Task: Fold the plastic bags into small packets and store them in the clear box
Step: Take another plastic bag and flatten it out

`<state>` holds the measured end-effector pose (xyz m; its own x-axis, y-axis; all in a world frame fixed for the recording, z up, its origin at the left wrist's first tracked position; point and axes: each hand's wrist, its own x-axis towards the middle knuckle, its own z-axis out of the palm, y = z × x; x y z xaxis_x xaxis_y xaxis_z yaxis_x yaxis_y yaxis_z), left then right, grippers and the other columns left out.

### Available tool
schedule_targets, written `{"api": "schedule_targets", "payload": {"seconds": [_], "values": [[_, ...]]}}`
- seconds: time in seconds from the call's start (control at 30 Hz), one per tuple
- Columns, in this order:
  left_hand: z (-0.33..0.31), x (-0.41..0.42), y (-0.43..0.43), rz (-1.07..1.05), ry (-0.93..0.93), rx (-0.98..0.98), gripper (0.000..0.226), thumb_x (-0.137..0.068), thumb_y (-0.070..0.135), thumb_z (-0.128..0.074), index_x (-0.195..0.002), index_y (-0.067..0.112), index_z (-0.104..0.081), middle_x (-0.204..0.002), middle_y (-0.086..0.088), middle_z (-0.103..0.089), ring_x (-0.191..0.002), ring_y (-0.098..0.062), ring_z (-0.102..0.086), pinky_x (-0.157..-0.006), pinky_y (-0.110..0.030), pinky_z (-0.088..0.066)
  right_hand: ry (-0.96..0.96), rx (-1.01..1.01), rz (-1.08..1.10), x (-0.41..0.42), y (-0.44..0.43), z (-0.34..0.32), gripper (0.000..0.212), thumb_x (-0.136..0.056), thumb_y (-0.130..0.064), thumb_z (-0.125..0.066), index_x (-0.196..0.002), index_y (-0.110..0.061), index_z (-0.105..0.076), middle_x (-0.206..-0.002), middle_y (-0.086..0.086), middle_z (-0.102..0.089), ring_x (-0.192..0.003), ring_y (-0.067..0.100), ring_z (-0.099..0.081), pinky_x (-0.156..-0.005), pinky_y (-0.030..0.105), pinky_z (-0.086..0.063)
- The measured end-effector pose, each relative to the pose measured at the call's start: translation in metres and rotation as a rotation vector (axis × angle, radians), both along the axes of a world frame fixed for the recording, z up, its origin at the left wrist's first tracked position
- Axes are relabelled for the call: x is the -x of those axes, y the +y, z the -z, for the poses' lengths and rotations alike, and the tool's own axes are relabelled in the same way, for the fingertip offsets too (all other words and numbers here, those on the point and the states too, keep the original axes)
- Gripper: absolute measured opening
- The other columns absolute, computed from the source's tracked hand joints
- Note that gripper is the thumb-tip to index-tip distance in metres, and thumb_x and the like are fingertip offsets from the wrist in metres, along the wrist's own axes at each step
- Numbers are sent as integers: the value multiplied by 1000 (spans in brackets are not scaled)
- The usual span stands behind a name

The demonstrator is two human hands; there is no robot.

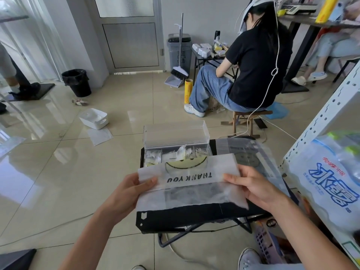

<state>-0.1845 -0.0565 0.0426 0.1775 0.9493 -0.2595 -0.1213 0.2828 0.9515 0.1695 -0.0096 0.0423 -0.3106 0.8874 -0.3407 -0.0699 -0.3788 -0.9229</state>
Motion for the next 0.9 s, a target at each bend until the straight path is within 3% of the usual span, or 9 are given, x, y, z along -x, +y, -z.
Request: {"api": "schedule_targets", "payload": {"seconds": [0.13, 0.27, 0.37, 0.47, 0.63, 0.7, 0.8, 0.83, 0.9], "values": [[1, 3, 0, 23, -32, 17, 31, -100, 6, -60, -128, -4, -66, -127, -24, -71, -118, -42, -68, -96, -44, -60, -40, -14, 59, 2, 1, 4, 48, -83, -15, -74, -127, 0, -65, -118, 16, -77, -113, 31, -72, -98, 40, -58], [-5, 5, -2, 49, -62, 44, 32, -97, 1, -64, -129, -3, -66, -128, -23, -71, -119, -39, -68, -86, -32, -61, 44, 48, 68, -3, -1, 0, 40, -91, -12, -68, -129, -1, -66, -123, 18, -74, -117, 34, -70, -96, 40, -59], [-8, 2, -4, 66, -75, 51, 33, -96, -2, -62, -129, -1, -67, -124, -21, -73, -114, -36, -71, -82, -30, -60, 136, 77, 14, -10, -2, -2, 40, -94, -7, -66, -133, -1, -65, -128, 23, -69, -116, 34, -68, -94, 38, -59], [-7, 2, -3, 34, -58, 58, 34, -96, -2, -63, -130, 0, -66, -121, -24, -73, -109, -37, -73, -80, -31, -61, 82, 49, 14, -7, -3, 0, 39, -94, -9, -65, -133, -1, -64, -128, 21, -71, -117, 33, -69, -93, 39, -58], [-1, 0, -2, -36, 110, 41, 25, -102, 13, -61, -123, 3, -69, -116, -23, -76, -104, -41, -75, -81, -37, -64, -101, -8, 36, 1, -8, -1, 36, -96, -26, -66, -129, -13, -66, -118, 12, -77, -111, 31, -73, -99, 50, -56], [-2, -2, -4, -37, 106, 36, 26, -104, 18, -58, -126, 8, -68, -117, -20, -76, -104, -40, -75, -82, -44, -64, -161, -11, 35, 1, -8, -1, 44, -91, -35, -68, -130, -16, -66, -124, 8, -75, -113, 27, -72, -98, 47, -58], [-6, -5, -7, -41, 84, 12, 28, -104, 22, -56, -129, 12, -66, -119, -18, -76, -106, -45, -72, -93, -62, -53, -39, 57, 67, -1, -6, -2, 47, -91, -30, -69, -134, -13, -63, -128, 11, -73, -117, 28, -71, -93, 44, -62], [-6, -5, -6, -53, 70, 6, 29, -104, 22, -56, -129, 10, -66, -115, -18, -76, -99, -46, -73, -89, -61, -54, 56, 89, 79, -1, -6, -4, 43, -94, -23, -66, -135, -11, -62, -127, 13, -73, -116, 30, -71, -89, 42, -63], [-9, -5, -6, -92, 25, 21, 33, -104, 22, -56, -128, 1, -64, -93, -15, -76, -64, -32, -71, -62, -40, -60, 199, 126, 89, -3, -5, -9, 40, -96, -14, -62, -135, -7, -61, -125, 16, -73, -109, 30, -74, -77, 35, -65]]}}
